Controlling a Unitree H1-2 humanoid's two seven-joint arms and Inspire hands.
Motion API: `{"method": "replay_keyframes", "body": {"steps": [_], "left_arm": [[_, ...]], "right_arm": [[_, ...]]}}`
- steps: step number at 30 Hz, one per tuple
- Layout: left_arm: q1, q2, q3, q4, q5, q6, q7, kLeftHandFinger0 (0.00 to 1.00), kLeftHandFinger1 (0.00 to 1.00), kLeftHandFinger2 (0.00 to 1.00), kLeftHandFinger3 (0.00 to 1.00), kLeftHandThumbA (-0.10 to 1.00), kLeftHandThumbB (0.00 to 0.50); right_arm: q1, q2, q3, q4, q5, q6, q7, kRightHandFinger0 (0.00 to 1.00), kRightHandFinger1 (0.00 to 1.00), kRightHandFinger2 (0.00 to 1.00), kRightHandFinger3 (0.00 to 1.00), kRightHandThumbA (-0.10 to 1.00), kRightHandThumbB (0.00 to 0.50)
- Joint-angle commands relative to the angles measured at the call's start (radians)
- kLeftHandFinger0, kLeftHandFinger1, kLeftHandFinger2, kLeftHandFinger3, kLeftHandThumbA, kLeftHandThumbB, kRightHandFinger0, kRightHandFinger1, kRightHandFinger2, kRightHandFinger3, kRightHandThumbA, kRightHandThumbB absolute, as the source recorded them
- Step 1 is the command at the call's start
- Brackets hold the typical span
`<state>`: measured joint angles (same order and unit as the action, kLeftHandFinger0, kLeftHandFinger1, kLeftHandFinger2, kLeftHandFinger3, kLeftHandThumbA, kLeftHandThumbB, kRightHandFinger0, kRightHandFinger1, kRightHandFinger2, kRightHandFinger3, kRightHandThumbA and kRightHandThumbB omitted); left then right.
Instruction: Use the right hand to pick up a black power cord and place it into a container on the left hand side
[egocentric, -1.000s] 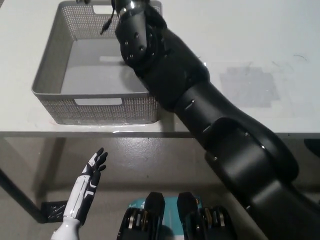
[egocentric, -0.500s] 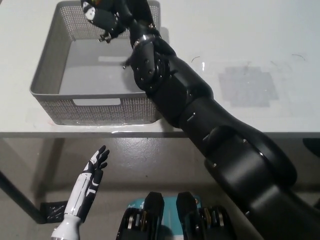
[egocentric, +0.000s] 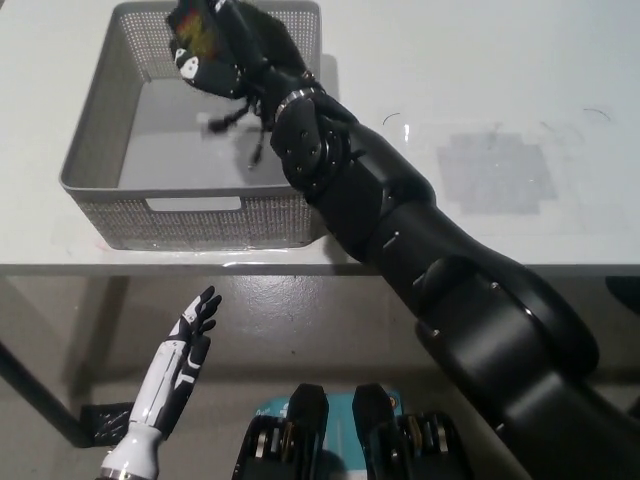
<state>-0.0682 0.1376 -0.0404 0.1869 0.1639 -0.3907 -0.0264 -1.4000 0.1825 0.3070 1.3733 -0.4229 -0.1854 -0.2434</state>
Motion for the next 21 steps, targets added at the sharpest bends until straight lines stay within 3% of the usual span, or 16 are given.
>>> {"method": "replay_keyframes", "body": {"steps": [1, 3, 16, 21], "left_arm": [[-0.027, 0.022, -0.005, -0.038, 0.02, -0.018, -0.004, 1.0, 1.0, 1.0, 1.0, 1.0, 0.327], [-0.033, 0.026, -0.007, -0.03, 0.021, -0.027, -0.007, 1.0, 1.0, 1.0, 1.0, 1.0, 0.332], [-0.036, 0.031, -0.016, -0.025, 0.027, -0.023, -0.01, 1.0, 1.0, 1.0, 1.0, 1.0, 0.351], [-0.014, 0.032, -0.023, -0.037, 0.039, -0.02, -0.011, 1.0, 1.0, 1.0, 1.0, 1.0, 0.319]], "right_arm": [[-0.055, -0.038, 0.012, -0.03, 0.027, 0.001, 0.223, 1.0, 1.0, 1.0, 1.0, 0.93, 0.5], [-0.049, -0.044, 0.006, -0.037, 0.031, -0.004, 0.226, 1.0, 1.0, 1.0, 1.0, 1.0, 0.5], [-0.018, -0.072, -0.005, -0.076, 0.033, -0.018, 0.231, 1.0, 1.0, 1.0, 1.0, 1.0, 0.5], [0.016, -0.085, -0.032, -0.148, 0.056, -0.055, 0.198, 1.0, 1.0, 1.0, 1.0, 1.0, 0.5]]}}
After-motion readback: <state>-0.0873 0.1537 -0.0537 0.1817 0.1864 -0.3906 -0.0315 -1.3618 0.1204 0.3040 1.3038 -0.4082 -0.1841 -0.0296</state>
